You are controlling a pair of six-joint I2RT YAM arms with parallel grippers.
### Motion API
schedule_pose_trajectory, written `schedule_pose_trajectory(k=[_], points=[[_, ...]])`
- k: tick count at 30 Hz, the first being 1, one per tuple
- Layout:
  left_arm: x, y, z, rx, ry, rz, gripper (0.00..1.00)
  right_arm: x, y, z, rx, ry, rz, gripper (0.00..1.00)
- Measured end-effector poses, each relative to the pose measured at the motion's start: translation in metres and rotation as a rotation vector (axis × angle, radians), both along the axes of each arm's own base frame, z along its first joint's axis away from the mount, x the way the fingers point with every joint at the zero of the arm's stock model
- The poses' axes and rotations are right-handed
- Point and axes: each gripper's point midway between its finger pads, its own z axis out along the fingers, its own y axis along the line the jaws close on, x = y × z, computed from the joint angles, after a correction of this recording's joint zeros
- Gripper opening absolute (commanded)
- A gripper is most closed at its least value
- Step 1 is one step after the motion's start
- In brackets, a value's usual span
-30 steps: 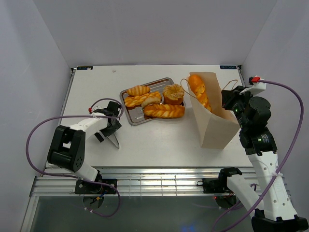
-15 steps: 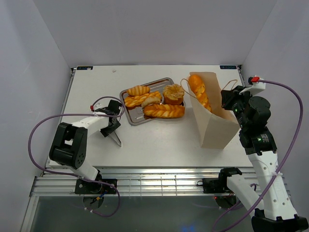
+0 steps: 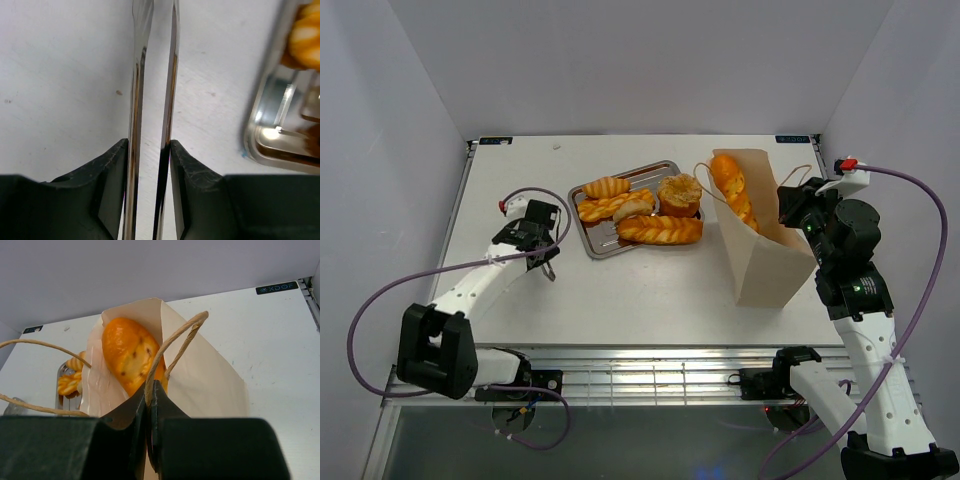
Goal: Place the fake bread into the paper bag
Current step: Pick up the clamp at the center of the board.
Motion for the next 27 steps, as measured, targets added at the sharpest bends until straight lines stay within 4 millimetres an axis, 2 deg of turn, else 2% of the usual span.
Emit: schedule_pose_trajectory(k=[6, 10, 20, 27], points=[[0.022, -0.027, 0.082, -0.067, -0.199, -0.253, 0.51, 0.002, 0.000, -0.002, -0.002, 0.008, -0.001, 0.08], [0.023, -0.045, 0.118, -0.109, -0.281, -0.391, 0.52, 0.002, 0.000, -0.002, -0.003, 0.011, -0.004, 0.08], [0.012, -0.092, 0.153, -0.283, -0.329, -0.632, 0.53, 0.001, -0.001, 0.002, -0.005, 0.008, -0.008, 0.08], [-0.003, -0.116, 0.158, -0.391, -0.320, -0.750, 0.53, 0.000, -0.006, -0.002, -0.021, 0.027, -0.027, 0.08]])
